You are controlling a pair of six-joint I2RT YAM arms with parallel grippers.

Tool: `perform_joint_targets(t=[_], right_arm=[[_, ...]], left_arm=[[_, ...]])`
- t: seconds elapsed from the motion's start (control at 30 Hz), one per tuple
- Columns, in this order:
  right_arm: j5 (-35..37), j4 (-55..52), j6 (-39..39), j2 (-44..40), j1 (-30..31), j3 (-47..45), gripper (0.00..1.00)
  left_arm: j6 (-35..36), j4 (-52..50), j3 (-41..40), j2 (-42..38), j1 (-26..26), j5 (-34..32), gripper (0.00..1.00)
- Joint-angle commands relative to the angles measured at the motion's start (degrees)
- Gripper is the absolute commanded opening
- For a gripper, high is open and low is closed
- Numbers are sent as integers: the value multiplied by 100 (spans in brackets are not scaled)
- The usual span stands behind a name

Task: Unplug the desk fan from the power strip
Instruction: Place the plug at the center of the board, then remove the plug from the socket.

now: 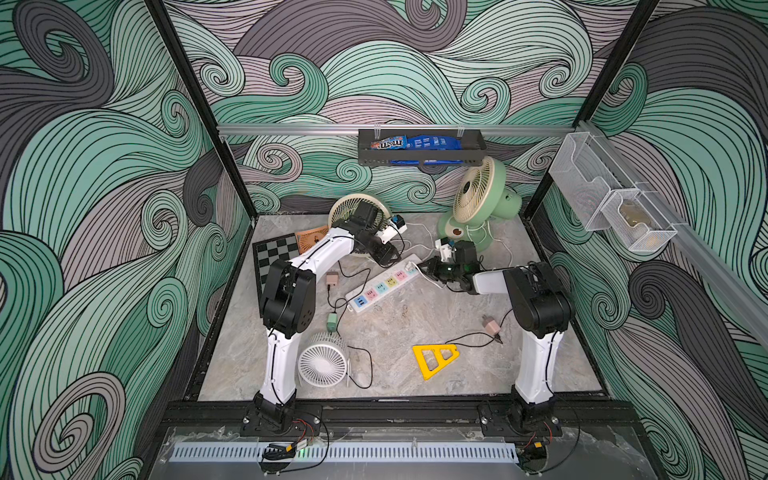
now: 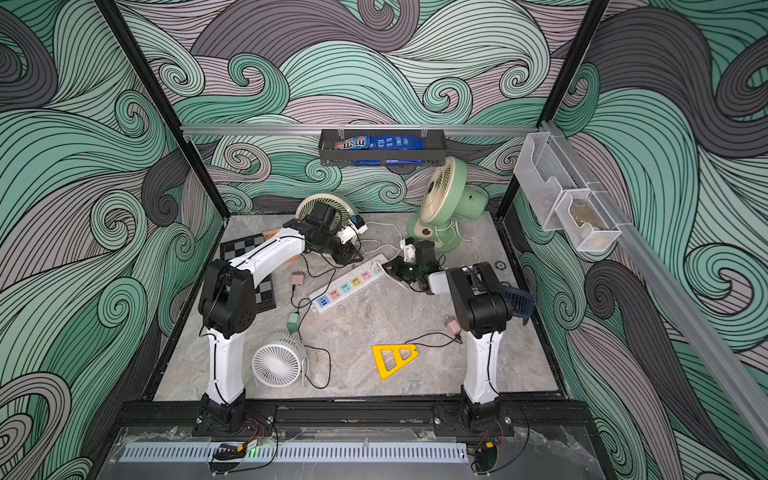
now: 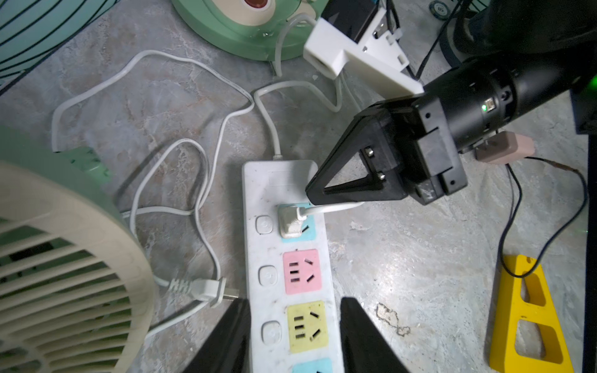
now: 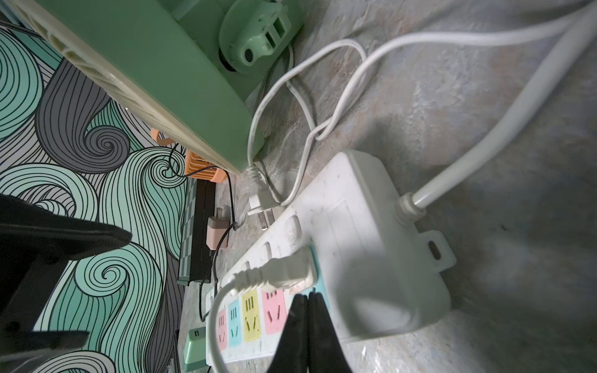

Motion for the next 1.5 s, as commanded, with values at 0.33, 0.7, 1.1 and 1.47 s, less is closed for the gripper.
perform_joint_targets(t=[0.33, 0.7, 1.1, 1.47], right_arm=[[-75, 275, 82, 213, 1, -40, 9], [-77, 395, 146, 213, 47, -144, 8], [-12, 442, 175, 213, 92, -228, 8], [56, 439, 159, 213, 94, -297, 8]], left_arm=[[99, 249, 354, 739, -477, -752, 49], [-51, 581, 493, 986, -618, -1472, 49], [-122, 430, 966, 1364, -770, -1390, 45], [-183, 396, 1154, 1533, -850, -1408, 37]])
